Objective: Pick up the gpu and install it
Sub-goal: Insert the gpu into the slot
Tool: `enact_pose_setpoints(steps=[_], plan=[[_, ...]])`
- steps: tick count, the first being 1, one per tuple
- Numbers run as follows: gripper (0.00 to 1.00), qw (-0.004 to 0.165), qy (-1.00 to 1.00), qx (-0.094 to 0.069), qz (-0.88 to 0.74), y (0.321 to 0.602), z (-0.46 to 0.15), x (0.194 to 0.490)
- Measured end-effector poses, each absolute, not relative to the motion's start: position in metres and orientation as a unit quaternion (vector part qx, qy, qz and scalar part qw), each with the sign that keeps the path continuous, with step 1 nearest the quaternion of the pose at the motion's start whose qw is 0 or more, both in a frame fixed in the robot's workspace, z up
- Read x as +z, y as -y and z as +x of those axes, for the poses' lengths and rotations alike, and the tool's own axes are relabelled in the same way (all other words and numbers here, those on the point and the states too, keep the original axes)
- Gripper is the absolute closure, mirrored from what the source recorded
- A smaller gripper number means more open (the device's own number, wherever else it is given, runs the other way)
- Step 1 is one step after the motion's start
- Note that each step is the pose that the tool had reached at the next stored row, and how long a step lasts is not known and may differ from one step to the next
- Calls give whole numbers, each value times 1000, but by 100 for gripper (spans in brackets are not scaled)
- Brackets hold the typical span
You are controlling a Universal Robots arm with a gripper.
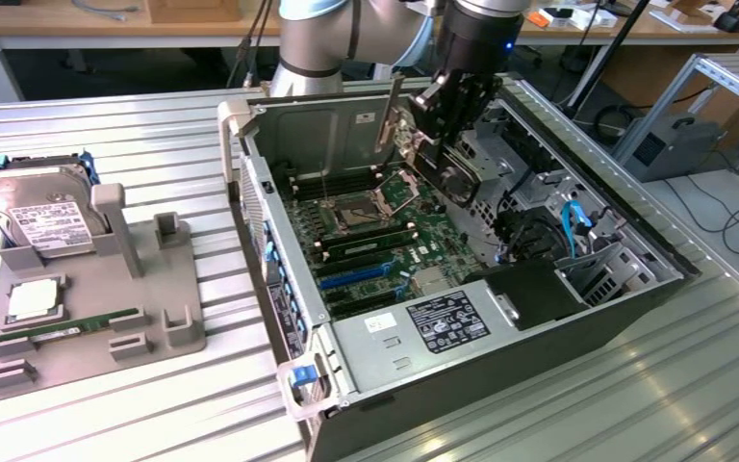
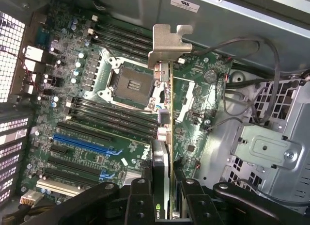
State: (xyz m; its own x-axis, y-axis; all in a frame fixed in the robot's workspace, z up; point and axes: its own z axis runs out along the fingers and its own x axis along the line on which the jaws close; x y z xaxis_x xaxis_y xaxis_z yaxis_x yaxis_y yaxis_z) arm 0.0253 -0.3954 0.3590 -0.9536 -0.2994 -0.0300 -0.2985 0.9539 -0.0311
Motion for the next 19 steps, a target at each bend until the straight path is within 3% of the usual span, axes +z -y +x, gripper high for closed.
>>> enact_pose_setpoints(steps=[19], plan=[[73,18,-978,-12,-209,395,25,359]])
